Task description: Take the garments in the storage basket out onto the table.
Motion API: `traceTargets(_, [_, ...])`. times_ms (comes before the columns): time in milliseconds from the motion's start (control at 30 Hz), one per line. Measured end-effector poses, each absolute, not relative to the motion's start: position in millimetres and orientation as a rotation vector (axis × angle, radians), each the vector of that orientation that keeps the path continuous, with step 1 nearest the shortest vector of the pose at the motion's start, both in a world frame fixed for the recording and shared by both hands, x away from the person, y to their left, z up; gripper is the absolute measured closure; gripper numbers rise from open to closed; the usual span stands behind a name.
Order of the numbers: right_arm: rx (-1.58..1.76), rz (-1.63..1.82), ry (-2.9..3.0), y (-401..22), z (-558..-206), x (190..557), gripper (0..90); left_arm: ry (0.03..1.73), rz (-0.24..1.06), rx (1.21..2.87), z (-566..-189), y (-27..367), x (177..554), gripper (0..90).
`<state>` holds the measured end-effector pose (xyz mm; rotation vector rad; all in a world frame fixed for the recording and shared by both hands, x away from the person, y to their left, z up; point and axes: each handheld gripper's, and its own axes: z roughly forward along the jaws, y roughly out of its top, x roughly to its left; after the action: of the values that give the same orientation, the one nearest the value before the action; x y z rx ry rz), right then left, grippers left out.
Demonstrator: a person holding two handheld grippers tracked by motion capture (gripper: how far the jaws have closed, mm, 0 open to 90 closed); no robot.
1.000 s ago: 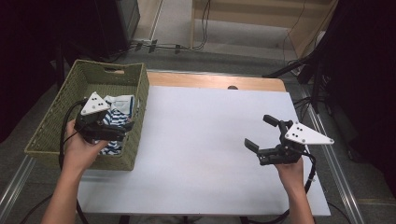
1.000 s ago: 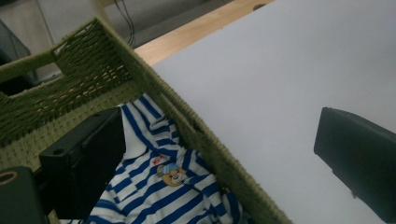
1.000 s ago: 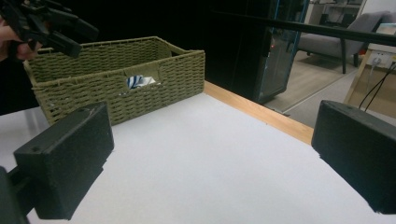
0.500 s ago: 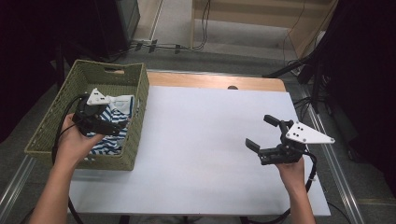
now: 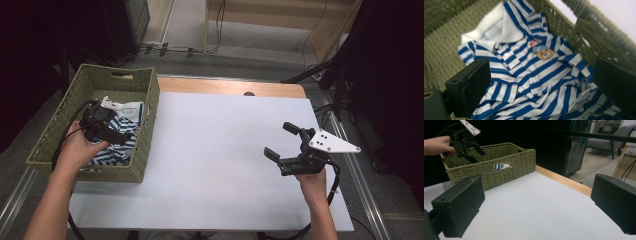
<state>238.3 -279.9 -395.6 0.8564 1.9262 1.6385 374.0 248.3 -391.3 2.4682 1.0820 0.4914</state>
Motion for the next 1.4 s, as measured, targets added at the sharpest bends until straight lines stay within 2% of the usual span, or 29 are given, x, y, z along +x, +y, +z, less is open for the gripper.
traceTargets(1167, [0.85, 1.638, 1.933, -279.1, -395.9, 239.0, 0.0, 1.041, 0.243, 2.814, -434.2, 245.8, 401.7, 5.2])
traceTargets(1367, [0.85, 1.636, 1.939, -278.5, -396.1, 239.1, 0.0, 1.035, 0.188, 2.862, -442.9, 244.2, 403.3, 9.3])
traceTargets(1400, [0.849, 1.636, 1.94, -278.6, -396.1, 239.1, 0.0, 1.039, 0.183, 2.877, -445.9, 243.5, 403.8, 12.9])
